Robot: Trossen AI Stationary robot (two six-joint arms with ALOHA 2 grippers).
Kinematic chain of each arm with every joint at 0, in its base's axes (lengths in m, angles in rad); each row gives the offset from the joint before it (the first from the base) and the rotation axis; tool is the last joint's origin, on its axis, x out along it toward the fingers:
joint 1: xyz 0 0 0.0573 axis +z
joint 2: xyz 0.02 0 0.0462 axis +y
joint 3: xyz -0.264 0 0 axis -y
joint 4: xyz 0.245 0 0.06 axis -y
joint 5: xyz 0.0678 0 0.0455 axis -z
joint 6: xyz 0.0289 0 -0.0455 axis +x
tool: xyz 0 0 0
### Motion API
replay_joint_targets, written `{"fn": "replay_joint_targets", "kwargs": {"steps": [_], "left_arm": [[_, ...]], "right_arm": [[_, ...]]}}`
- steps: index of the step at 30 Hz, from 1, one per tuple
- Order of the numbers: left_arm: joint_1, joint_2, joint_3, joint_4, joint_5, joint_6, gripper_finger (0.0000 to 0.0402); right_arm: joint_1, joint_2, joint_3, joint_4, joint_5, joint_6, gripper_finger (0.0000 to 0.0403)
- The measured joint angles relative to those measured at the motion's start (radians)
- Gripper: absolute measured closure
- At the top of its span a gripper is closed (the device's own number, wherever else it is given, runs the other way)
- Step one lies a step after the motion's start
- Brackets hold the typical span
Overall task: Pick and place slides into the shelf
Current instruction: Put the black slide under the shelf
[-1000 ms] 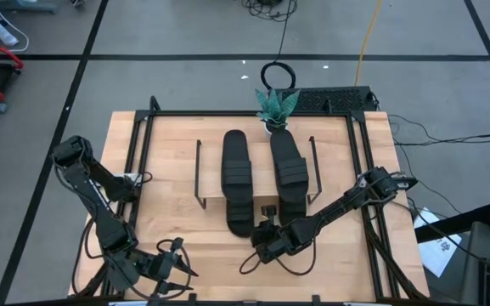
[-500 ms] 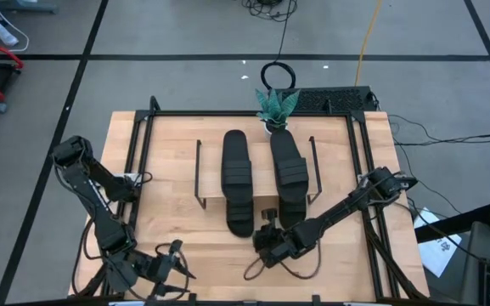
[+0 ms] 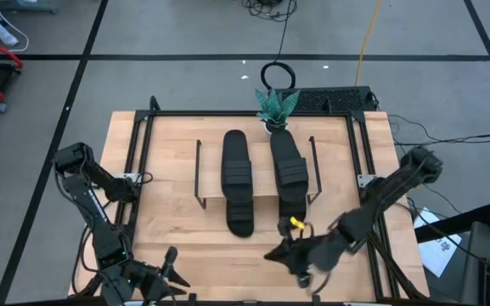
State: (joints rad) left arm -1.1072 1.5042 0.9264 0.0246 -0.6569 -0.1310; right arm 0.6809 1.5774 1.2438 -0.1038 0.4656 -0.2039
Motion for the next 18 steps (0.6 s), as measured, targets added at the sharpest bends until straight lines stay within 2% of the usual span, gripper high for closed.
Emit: {"fn": "replay_joint_targets", "kwargs": {"steps": [4,6,8,12,16,18], "left_arm": [[0.005,0.0,0.0,0.007,-0.026,0.05,0.0388],[0.018,0.0,0.0,0.049,-0.025,0.098,0.0392],[0.044,0.0,0.0,0.119,-0.011,0.163,0.0391],[0.131,0.0,0.0,0.219,0.116,0.268,0.04],[0.214,0.0,0.0,0.271,0.179,0.356,0.0399],[0.246,-0.003,0.0,0.276,0.186,0.384,0.04]], "right_arm": [[-0.097,-0.142,-0.211,0.366,-0.313,-0.03,0.0403],[-0.159,-0.19,-0.304,0.476,-0.345,0.021,0.0403],[-0.211,-0.225,-0.372,0.477,-0.335,0.056,0.0403],[-0.265,-0.269,-0.46,0.541,-0.296,0.072,0.0403],[-0.281,-0.331,-0.473,0.573,-0.442,0.034,0.0403],[-0.272,-0.387,-0.474,0.543,-0.466,0.034,0.0403]]}}
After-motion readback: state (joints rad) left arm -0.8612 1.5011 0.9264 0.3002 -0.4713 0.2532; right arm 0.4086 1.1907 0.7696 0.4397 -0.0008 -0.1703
